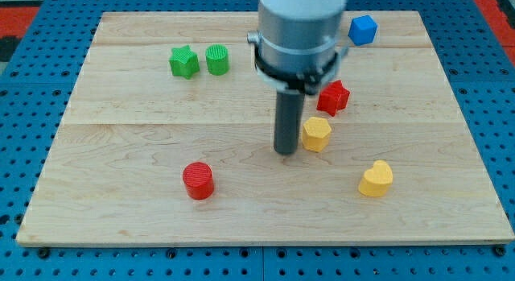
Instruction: Place the red star and yellow hexagon in a diagonal line
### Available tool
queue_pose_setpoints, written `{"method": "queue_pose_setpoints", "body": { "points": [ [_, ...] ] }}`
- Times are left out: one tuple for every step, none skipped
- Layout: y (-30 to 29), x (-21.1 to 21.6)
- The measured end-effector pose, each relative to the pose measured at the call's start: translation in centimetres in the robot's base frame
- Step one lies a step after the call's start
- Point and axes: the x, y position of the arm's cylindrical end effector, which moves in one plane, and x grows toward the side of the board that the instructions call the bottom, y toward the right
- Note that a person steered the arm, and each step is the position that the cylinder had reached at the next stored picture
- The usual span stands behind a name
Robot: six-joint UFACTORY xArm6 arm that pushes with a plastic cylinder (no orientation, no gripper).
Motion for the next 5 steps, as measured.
{"method": "queue_pose_setpoints", "body": {
  "points": [
    [2.1,-1.5],
    [4.6,1.4],
    [7.8,4.9],
    [6.9,3.9],
    [4.9,1.0]
  ]
}}
